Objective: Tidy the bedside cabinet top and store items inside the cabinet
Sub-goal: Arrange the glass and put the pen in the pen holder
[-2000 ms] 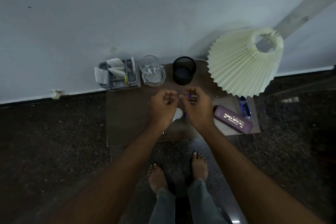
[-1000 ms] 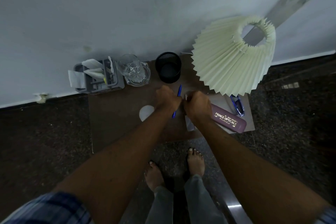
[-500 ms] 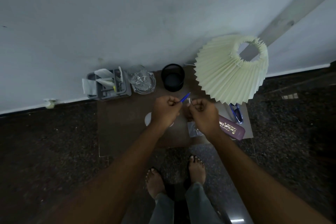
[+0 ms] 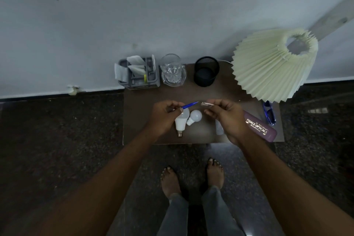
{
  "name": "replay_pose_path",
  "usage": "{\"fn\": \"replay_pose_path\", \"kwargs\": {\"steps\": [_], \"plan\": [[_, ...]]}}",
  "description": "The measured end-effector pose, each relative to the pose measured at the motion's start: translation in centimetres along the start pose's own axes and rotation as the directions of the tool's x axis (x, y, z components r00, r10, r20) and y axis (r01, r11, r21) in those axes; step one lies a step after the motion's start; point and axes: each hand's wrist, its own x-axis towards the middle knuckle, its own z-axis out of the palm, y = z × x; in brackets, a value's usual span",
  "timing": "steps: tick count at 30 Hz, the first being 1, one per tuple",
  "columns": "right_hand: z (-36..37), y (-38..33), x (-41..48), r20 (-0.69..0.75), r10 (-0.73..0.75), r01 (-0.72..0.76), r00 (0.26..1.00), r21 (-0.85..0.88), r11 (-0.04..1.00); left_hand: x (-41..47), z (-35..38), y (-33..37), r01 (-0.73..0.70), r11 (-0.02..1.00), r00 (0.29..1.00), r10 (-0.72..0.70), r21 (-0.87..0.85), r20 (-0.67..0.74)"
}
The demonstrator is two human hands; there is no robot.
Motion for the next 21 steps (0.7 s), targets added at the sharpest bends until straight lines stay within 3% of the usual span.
{"fn": "replay_pose_path", "kwargs": {"steps": [10,21], "plan": [[1.2,0.6,-1.1,0.05,-0.046,0.049,0.998,-0.065,0.997,-1.3,-1.8,-0.8,-0.039,0.996,0.999,0.041,0.075,-0.031],[2.1,0.7,-1.7,0.085,-0.06,0.072,0.995,-0.143,0.987,-1.6,-2.8,-1.3,-0.044,0.997,0.999,0.043,0.058,0.028]]}}
